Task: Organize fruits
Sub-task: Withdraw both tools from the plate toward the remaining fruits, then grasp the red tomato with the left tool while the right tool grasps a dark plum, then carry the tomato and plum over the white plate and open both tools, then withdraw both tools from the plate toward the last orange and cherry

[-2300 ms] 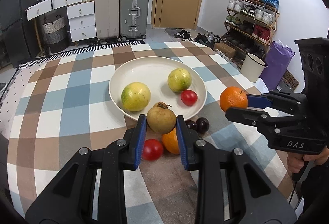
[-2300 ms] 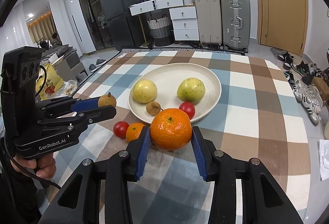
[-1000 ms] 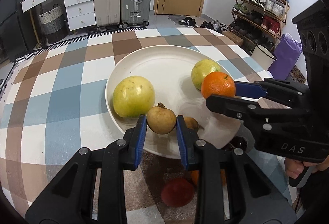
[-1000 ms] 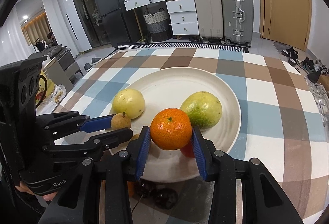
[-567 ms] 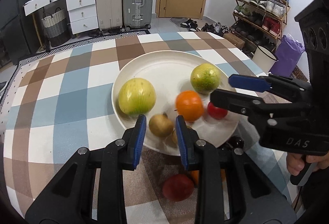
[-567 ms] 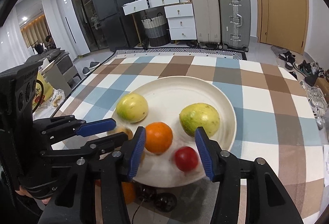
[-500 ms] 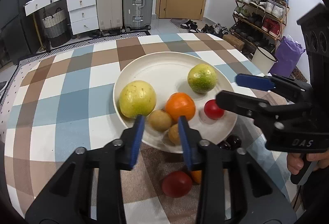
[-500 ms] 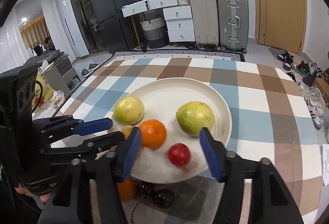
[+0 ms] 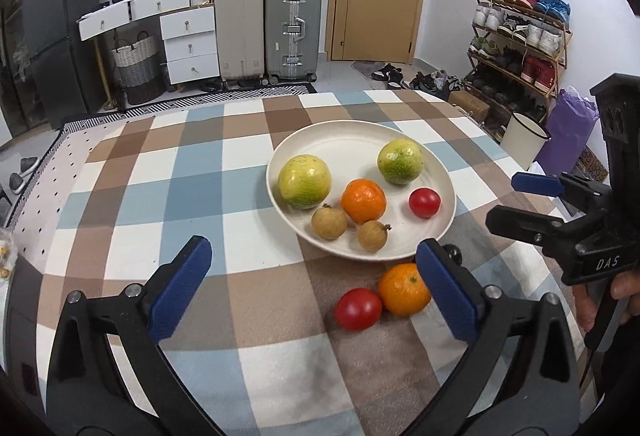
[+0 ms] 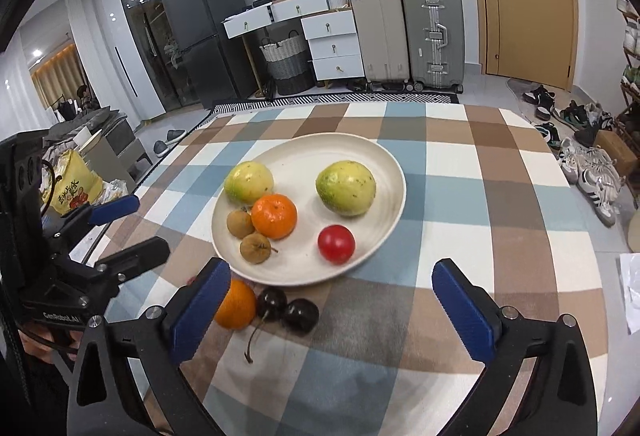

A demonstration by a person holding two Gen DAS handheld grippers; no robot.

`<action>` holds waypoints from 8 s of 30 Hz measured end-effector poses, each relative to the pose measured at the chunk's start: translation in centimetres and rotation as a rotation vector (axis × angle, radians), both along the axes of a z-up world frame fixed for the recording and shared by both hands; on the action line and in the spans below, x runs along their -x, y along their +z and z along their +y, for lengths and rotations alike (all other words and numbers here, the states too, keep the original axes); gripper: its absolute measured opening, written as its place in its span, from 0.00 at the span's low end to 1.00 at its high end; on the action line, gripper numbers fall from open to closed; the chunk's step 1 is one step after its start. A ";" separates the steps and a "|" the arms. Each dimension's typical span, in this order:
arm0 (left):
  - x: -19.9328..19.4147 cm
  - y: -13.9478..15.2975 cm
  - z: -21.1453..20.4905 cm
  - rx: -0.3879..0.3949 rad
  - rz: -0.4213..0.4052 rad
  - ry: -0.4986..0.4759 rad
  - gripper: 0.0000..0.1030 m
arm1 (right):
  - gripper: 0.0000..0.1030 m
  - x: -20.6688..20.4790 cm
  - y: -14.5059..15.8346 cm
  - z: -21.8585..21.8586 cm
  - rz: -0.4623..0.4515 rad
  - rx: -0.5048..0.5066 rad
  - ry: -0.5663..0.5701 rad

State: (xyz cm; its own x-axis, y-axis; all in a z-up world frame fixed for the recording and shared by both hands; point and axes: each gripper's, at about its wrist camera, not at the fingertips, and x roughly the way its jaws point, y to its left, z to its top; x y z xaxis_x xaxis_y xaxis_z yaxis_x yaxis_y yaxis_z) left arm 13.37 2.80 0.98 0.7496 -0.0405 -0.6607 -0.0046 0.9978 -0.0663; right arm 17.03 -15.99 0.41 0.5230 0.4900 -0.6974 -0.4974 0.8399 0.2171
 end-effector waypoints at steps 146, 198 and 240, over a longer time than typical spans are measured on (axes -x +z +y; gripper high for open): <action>1.3 1.8 -0.9 0.048 -0.020 -0.063 0.28 | 0.26 2.0 2.3 -0.3 -0.103 -0.060 0.098; -11.2 -1.7 -3.0 0.003 0.046 -0.136 0.28 | 0.26 -5.3 -2.4 4.8 -0.015 0.007 0.098; 1.7 -1.9 -1.1 0.042 0.053 -0.004 0.98 | 0.99 1.3 -2.6 0.7 0.051 0.061 0.039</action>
